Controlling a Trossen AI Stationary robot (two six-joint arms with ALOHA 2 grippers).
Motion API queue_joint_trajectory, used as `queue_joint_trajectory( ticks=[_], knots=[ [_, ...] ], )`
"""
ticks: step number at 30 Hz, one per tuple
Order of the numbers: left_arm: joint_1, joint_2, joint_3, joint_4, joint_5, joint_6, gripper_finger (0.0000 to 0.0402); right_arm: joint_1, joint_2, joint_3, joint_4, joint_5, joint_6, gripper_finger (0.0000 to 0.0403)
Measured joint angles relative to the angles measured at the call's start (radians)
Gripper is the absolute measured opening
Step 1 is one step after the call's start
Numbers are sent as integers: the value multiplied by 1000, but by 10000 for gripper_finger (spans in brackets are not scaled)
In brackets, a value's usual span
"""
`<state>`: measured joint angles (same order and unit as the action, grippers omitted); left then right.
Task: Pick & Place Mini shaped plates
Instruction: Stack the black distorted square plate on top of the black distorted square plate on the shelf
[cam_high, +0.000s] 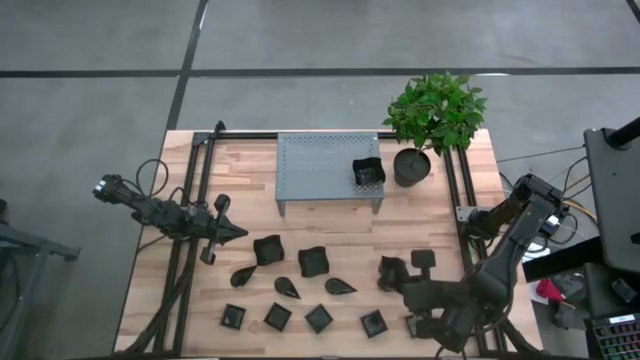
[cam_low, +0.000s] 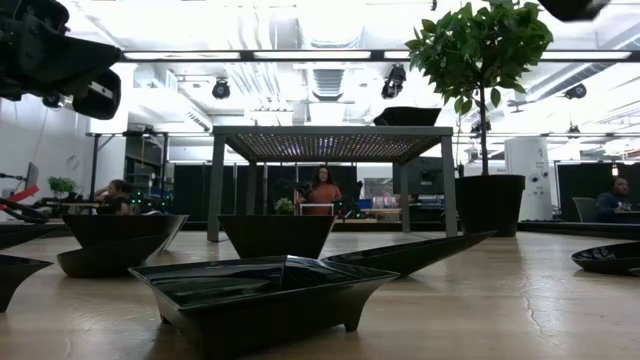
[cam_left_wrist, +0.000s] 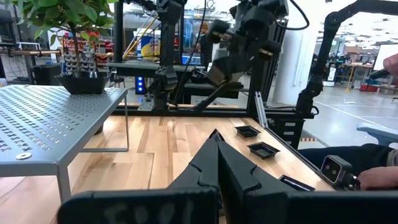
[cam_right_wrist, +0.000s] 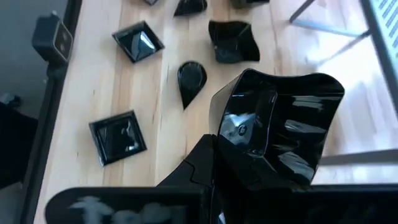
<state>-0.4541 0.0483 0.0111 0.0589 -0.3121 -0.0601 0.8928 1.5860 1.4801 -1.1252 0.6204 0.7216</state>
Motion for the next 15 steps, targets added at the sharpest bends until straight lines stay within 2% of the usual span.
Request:
queue_joint_trajectory(
  ticks=[9, 15],
  knots=[
    [0, 0, 0, 0, 0, 0, 0, -17, 0, 26, 1, 134, -154, 8],
    [0, 0, 0, 0, 0, 0, 0, -84, 0, 25, -1, 229, -312, 8]
  ],
)
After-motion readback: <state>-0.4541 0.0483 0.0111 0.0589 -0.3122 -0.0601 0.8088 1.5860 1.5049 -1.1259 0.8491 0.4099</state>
